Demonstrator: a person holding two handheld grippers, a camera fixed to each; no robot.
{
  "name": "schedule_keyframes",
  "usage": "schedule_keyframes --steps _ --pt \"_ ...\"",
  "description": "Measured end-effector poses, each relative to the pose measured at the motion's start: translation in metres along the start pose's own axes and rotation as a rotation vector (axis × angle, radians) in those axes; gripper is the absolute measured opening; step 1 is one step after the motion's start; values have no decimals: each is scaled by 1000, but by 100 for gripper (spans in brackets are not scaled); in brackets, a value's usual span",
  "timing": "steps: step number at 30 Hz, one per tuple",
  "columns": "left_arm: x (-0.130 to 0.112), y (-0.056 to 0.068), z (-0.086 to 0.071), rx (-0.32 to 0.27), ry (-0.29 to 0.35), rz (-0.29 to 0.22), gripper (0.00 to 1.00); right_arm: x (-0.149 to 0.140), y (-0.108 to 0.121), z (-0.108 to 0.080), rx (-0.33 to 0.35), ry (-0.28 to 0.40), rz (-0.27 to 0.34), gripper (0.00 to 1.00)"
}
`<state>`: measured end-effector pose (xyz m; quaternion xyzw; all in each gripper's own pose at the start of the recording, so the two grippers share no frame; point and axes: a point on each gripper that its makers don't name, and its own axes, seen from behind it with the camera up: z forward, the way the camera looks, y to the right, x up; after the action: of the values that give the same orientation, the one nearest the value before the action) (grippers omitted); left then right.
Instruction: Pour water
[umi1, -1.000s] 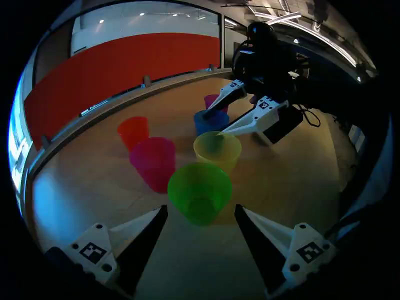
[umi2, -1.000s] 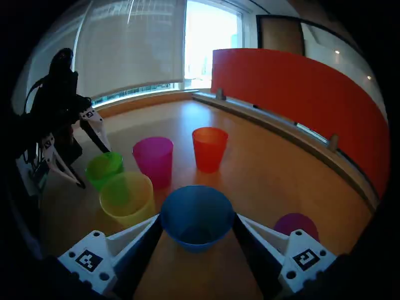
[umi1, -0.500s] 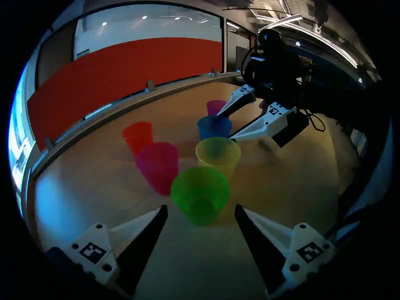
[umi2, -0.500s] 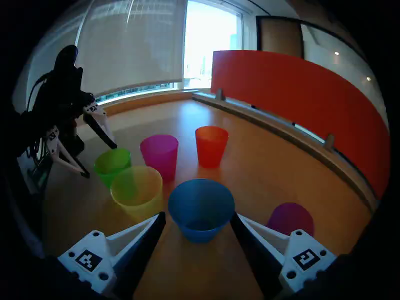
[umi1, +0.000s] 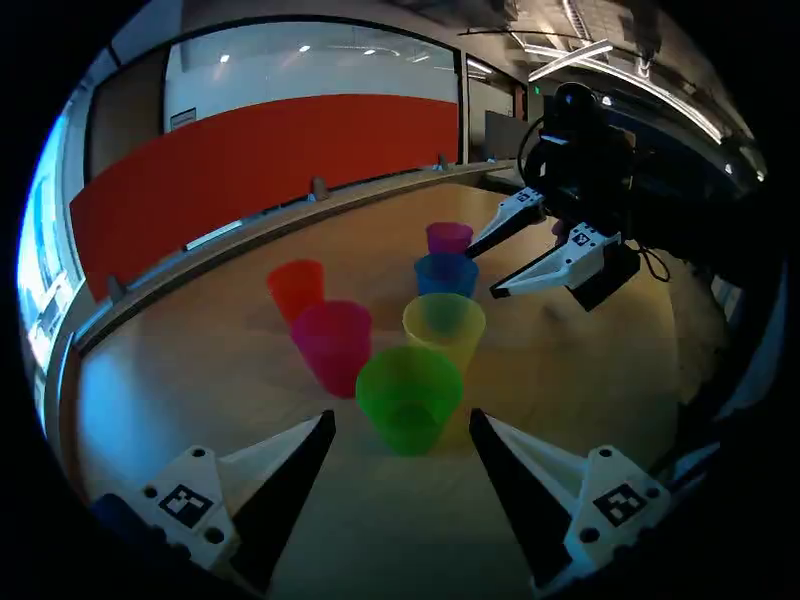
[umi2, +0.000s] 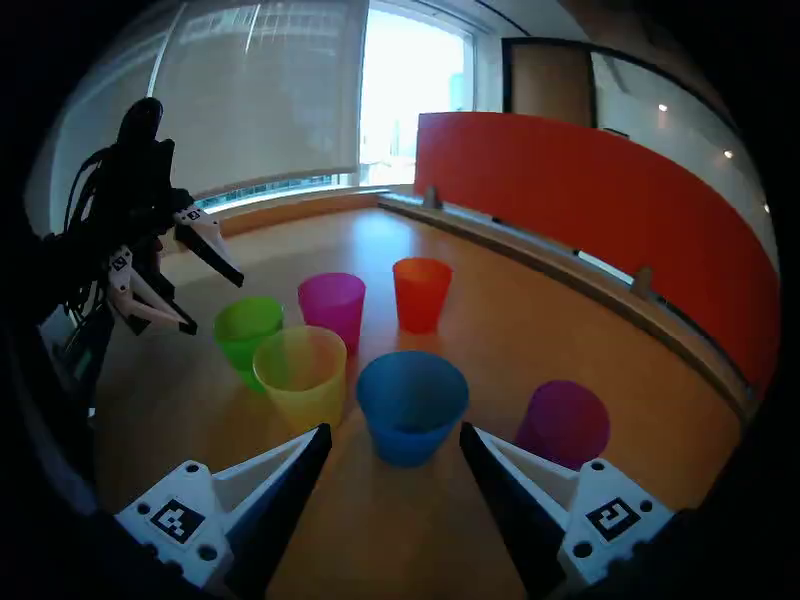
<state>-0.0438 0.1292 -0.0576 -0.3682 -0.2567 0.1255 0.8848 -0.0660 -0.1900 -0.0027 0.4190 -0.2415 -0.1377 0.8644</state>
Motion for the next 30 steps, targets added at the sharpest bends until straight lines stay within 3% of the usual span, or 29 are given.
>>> schedule_keyframes --steps 6,15,24,30 --pt "5 -1 -8 20 30 -10 100 -2 -3 -11 -17 0 5 100" --pt "26 -19 -20 89 131 -58 100 13 0 -34 -91 66 13 100" --pt "43 -44 -39 225 262 -97 100 24 15 -65 -239 148 21 100" --pt "57 -61 -54 334 350 -113 100 38 30 -89 -356 232 57 100"
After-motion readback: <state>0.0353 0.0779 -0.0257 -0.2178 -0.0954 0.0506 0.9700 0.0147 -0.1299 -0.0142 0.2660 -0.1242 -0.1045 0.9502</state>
